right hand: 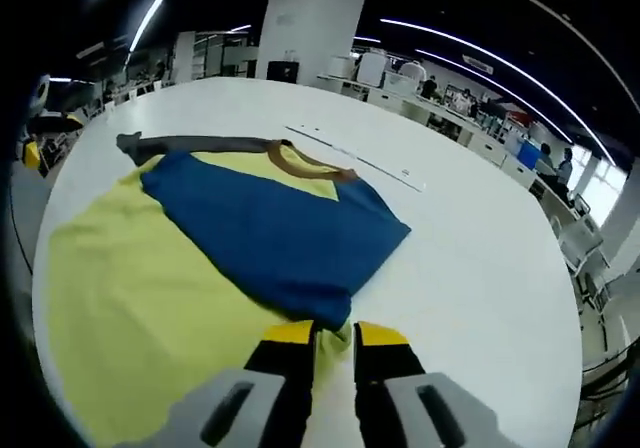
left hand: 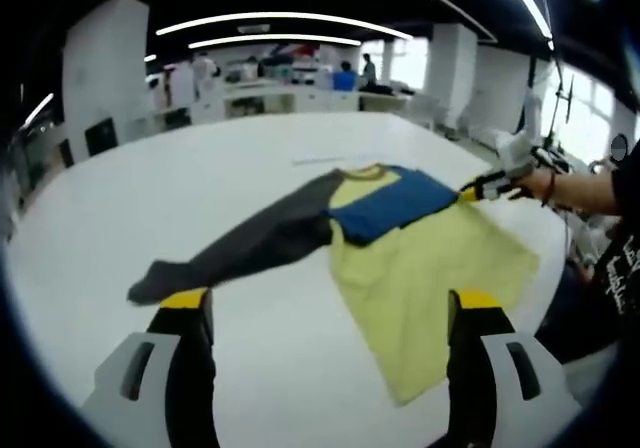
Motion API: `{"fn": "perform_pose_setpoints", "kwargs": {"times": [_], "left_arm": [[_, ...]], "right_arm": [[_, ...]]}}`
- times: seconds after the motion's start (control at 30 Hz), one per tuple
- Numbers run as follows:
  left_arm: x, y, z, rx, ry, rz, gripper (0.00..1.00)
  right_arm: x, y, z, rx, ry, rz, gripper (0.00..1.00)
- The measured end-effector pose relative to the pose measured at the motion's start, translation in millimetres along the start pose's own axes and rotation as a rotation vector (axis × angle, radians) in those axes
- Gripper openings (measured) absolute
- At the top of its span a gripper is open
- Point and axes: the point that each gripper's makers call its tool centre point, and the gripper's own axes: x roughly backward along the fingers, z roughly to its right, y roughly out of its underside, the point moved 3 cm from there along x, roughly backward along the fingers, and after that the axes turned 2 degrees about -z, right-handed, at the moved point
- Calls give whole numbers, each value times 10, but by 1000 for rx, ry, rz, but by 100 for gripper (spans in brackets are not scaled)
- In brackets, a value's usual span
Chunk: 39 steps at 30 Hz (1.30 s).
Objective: Fold the garment on the visible template until the final outline fits inside the template.
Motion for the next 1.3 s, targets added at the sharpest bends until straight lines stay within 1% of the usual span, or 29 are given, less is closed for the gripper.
{"fn": "perform_pose_setpoints", "kwargs": {"times": [0.07,0.17,0.27,0.47,0.53,0.6,0.63,0.73,0.83,0.97,1.0,1.03,1.1,1.17,1.23,1.3], "left_arm": [[0,7,4,0,0,-2,93],[-1,7,-2,6,-5,1,94],[-6,15,-6,5,-6,-3,93],[9,34,-24,11,-13,-7,93],[8,47,-30,14,-14,-11,93],[3,57,-29,16,-15,-16,93],[1,58,-27,17,-15,-17,93],[-7,54,-9,18,-9,-17,93],[-6,50,6,12,-6,-17,93],[3,53,-4,14,-9,-18,93],[5,57,-7,14,-10,-20,93],[8,60,-7,13,-11,-22,93],[15,61,0,13,-10,-20,93],[20,66,4,15,-8,-20,93],[23,76,-1,14,-11,-24,93],[26,85,-9,14,-13,-28,92]], "right_arm": [[-20,-23,12,10,7,6,9],[-49,-43,8,23,7,14,2],[-79,6,-3,25,5,-5,0],[1,33,-26,10,11,6,0],[6,47,-60,28,11,9,0],[-10,91,-70,52,21,-11,0],[-14,99,-69,48,23,-12,0],[-9,94,-48,4,37,-2,0],[2,78,-38,-8,52,3,0],[-2,81,-56,-35,47,5,8],[-8,97,-47,-50,56,-1,9],[-15,122,-32,-83,67,-7,9],[-18,155,-33,-180,64,-3,9],[-15,169,-13,-233,74,5,9],[-17,172,5,-230,79,6,8],[-17,172,0,-231,83,6,3]]}}
